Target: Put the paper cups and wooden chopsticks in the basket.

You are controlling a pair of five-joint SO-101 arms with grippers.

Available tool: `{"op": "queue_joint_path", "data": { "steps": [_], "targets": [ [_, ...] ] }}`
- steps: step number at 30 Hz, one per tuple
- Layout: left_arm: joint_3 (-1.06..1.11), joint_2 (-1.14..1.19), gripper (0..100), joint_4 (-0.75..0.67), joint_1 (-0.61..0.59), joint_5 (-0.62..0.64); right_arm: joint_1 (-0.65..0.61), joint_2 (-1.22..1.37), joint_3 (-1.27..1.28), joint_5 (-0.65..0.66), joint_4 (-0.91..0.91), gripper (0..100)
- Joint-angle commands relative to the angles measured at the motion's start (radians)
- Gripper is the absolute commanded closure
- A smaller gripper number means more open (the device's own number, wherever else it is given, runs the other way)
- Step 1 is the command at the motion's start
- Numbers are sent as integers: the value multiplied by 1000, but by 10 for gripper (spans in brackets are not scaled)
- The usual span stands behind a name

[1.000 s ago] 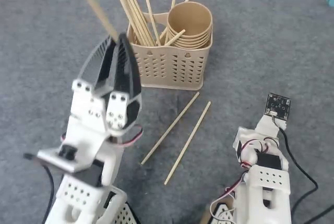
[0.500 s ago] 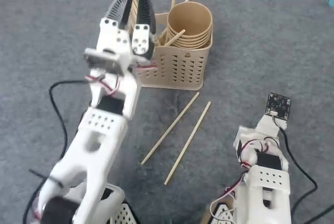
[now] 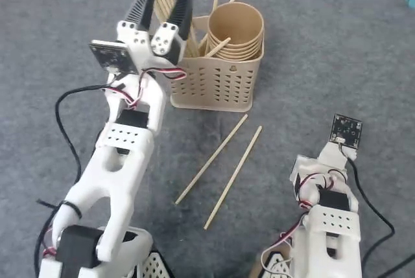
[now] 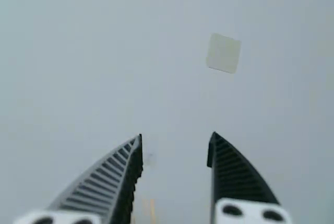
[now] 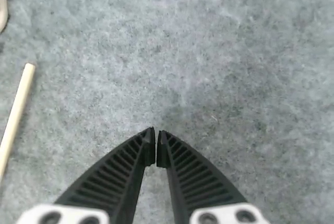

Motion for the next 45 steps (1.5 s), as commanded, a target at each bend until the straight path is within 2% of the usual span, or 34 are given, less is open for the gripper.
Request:
{"op": "queue_joint_path", "data": {
  "steps": [1, 4, 7, 11, 15, 21, 29, 34, 37, 41, 45],
  "targets": [
    [-50, -149, 852, 129, -43, 14, -4, -18, -8, 11, -21, 962],
    [-61, -304, 904, 431, -49, 14, -4, -18, -8, 11, -21, 962],
    [-90, -462, 953, 793, -35, 14, -5, -18, -8, 11, -21, 962],
    [-134, -609, 979, 1171, 43, 14, -5, -18, -8, 11, -21, 962],
    [-136, -655, 979, 1424, 137, 8, -7, -18, -8, 11, -18, 963],
    [-128, -560, 977, 1692, 160, 0, -7, -18, -8, 11, -18, 964],
    [-133, -161, 977, 1726, 207, -63, -7, -16, -8, 11, -18, 964],
    [-130, 32, 977, 1722, 298, -66, -7, -16, -8, 11, -19, 963],
    [-128, 123, 977, 1648, 354, -66, -7, -16, -8, 11, -21, 962],
    [-128, 227, 975, 1521, 364, -66, -7, -16, -8, 11, -21, 962],
    [-131, 284, 893, 1488, 364, -68, -7, -16, -8, 11, -21, 962]
  ]
}}
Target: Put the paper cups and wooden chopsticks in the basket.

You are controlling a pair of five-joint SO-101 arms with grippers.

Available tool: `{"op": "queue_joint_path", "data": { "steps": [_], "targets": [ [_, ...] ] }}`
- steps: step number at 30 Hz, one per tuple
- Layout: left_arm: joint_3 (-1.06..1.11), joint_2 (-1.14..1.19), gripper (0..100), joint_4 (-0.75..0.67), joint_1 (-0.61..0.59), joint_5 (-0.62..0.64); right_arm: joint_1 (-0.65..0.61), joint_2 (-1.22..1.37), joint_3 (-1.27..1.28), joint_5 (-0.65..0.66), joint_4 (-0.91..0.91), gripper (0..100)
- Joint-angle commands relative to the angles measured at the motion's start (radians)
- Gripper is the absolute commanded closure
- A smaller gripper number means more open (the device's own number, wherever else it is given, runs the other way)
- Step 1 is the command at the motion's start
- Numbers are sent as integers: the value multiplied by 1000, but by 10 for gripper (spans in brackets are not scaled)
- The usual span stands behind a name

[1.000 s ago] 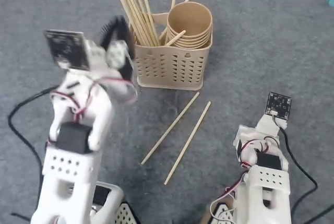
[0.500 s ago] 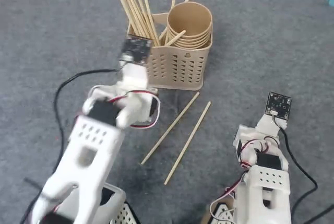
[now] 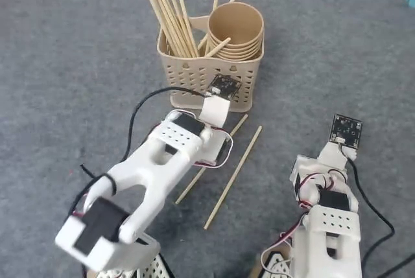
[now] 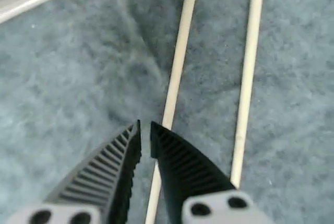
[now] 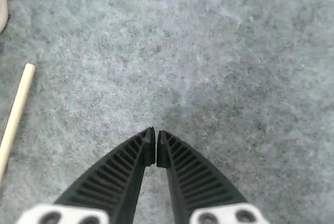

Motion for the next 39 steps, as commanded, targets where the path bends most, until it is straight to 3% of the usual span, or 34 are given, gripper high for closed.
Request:
{"op": "queue_joint_path", "data": {
  "steps": [1, 5, 15, 27, 30, 33, 39],
  "targets": [
    [-33, 14, 859, -31, 8, -12, -5, -16, -8, 11, -21, 962],
    [-31, 26, 779, -29, 14, -12, -5, -18, -8, 11, -21, 962],
    [-82, 98, 860, -21, -23, -3, -5, -21, -8, 11, -15, 964],
    [-335, 348, 870, 206, -23, -5, -4, -21, -8, 11, -13, 965],
    [-329, 350, 897, 222, -18, -9, -2, -21, -8, 11, -13, 965],
    [-303, 325, 998, 215, -17, -12, -2, -21, -8, 11, -13, 965],
    [-162, 204, 986, 158, 28, -69, -2, -21, -8, 11, -16, 965]
  ]
}}
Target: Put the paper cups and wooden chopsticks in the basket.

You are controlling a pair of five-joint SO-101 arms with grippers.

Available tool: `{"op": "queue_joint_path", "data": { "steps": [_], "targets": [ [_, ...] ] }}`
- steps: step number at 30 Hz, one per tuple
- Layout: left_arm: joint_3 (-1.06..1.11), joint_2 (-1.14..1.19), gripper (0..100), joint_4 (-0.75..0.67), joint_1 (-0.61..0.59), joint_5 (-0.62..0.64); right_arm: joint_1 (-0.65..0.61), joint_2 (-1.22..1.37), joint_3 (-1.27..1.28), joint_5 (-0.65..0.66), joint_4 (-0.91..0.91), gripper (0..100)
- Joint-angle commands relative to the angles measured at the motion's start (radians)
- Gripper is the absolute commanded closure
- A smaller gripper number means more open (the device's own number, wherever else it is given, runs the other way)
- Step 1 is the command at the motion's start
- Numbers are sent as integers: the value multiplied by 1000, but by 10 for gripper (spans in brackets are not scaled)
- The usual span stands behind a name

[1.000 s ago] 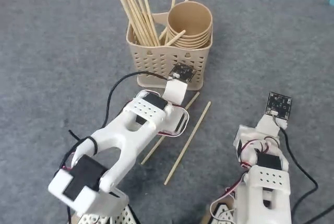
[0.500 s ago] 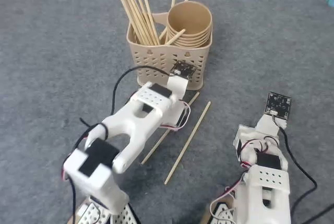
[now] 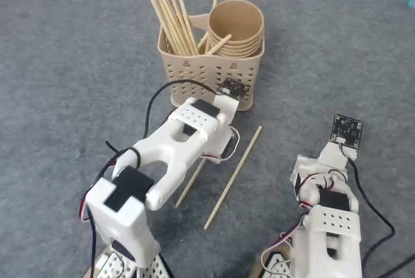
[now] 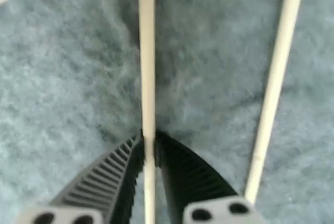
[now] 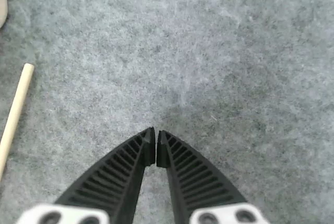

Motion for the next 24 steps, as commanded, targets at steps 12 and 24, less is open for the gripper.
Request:
{"op": "queue_joint_path", "data": {
  "steps": [12, 24],
  "targets": [
    [364, -503, 986, -72, 129, -61, -5, -21, -8, 11, -16, 965],
    [575, -977, 986, 23, 126, -318, -7, -22, -8, 11, -13, 965]
  ]
}}
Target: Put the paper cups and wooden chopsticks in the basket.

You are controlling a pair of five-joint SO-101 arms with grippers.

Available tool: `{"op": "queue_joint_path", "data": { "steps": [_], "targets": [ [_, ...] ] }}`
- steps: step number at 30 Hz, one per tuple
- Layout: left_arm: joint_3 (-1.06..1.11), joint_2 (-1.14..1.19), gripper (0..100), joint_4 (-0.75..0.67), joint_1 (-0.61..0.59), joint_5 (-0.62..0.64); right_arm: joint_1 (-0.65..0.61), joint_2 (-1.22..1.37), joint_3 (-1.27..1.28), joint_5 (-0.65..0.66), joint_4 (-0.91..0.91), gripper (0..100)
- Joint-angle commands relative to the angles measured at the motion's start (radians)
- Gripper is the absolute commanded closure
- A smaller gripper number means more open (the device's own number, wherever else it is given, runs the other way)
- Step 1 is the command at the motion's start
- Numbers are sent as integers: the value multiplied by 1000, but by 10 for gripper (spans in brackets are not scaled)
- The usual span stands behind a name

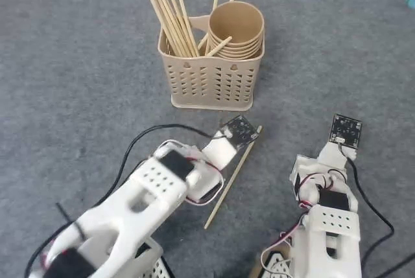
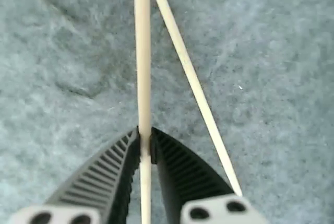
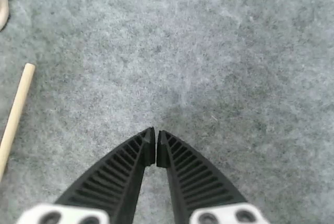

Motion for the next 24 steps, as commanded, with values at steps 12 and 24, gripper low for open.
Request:
{"op": "queue_joint_path", "data": {
  "steps": [12, 24],
  "targets": [
    [-107, -919, 986, 245, 0, -14, -5, -22, -6, 11, -13, 965],
    [76, -1221, 986, -318, -35, -18, -5, -19, -6, 11, -13, 965]
  ]
}}
